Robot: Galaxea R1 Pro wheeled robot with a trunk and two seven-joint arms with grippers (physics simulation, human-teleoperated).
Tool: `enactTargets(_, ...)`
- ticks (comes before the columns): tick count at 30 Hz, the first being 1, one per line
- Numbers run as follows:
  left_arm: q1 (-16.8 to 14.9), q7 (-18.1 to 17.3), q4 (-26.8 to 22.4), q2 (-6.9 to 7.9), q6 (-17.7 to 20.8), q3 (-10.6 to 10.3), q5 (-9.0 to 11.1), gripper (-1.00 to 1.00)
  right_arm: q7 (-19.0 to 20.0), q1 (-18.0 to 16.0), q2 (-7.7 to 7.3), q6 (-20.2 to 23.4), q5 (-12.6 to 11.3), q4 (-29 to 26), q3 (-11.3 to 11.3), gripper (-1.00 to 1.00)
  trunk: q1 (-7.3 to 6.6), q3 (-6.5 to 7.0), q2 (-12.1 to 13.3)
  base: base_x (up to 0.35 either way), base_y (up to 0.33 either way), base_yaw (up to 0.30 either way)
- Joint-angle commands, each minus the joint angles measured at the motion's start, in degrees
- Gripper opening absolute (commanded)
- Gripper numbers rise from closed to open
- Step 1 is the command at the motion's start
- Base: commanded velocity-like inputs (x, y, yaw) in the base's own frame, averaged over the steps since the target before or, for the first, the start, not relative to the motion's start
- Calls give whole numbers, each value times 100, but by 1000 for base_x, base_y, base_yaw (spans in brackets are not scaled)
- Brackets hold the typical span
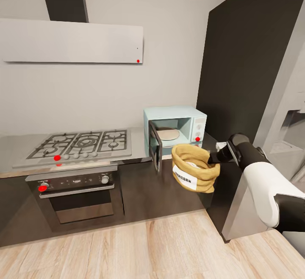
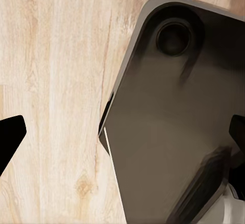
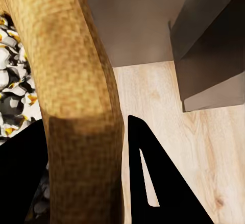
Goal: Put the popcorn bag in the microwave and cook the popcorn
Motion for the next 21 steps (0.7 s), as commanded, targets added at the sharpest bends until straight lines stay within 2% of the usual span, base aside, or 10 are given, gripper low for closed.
enactTargets(1,1,15,-9,-2,-12,7,25,100,44,-4,7,15,60,-10,-25,-100,1,-7,-5,0,0,0)
enactTargets(7,2,15,-9,-2,-21,11,25,100,0,-4,36,15,79,-364,-19,-100,1,-7,-5,0,0,0)
enactTargets(15,2,15,-9,-2,-21,7,25,100,-157,-42,26,15,198,-287,61,-100,1,-7,-5,0,0,0)
enactTargets(21,-1,15,-9,-2,-21,9,25,100,-277,-632,34,15,213,620,64,-100,1,-7,-5,0,0,0)
